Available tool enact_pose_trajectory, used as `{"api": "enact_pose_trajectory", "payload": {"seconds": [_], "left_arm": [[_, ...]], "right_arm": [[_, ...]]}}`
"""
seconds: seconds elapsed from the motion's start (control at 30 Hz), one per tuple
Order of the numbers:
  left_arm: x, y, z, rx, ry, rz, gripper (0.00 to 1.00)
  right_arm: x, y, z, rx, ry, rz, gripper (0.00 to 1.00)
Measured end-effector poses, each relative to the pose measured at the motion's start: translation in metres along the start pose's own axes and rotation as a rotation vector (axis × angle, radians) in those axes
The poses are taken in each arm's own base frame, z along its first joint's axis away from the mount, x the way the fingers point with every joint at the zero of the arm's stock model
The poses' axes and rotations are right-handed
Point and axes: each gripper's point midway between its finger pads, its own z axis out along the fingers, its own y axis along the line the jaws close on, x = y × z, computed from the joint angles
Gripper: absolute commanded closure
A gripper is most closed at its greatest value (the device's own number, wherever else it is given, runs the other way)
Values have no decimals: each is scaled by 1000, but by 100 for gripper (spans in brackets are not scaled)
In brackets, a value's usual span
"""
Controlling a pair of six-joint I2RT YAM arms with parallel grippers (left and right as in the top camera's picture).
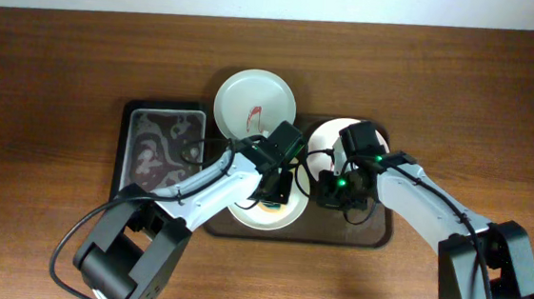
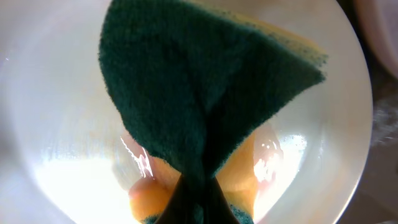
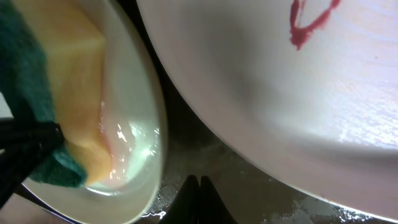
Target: Clean dirty plates on tray and stack at the side
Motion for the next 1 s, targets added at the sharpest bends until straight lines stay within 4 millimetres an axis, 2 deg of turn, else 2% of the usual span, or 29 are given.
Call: {"api": "enact_pose_trajectory", "payload": {"seconds": [0.07,0.2,0.3,0.37,0.47,0.5,0.53,0.77,0.83,0.9,1.0], "left_arm": [[-1,8,0,-45,-8,-1,100],[0,8,-1,-50,-10,2,100],[0,8,-1,-51,-11,1,100],[0,8,-1,-51,-11,1,100],[0,8,-1,-51,-10,1,100],[0,8,-1,-50,-10,1,100],[0,8,-1,-51,-10,1,100],[3,9,-1,-57,3,1,100],[13,15,-3,-94,38,-2,100],[14,19,-3,-107,48,-16,100],[15,36,-5,-130,75,-56,100]], "right_arm": [[-1,4,0,-22,0,1,73],[-5,20,-1,-109,-9,-15,68],[-8,24,-1,-126,-21,-20,68],[-8,35,3,-121,-36,-62,68],[-8,36,15,-66,-46,-40,82],[-8,31,20,-48,-40,-19,91],[-7,28,24,-35,-32,7,96],[-1,30,25,-52,1,101,96],[5,27,23,-56,34,141,96],[6,21,20,-67,49,174,96],[9,16,19,-63,67,187,96]]}}
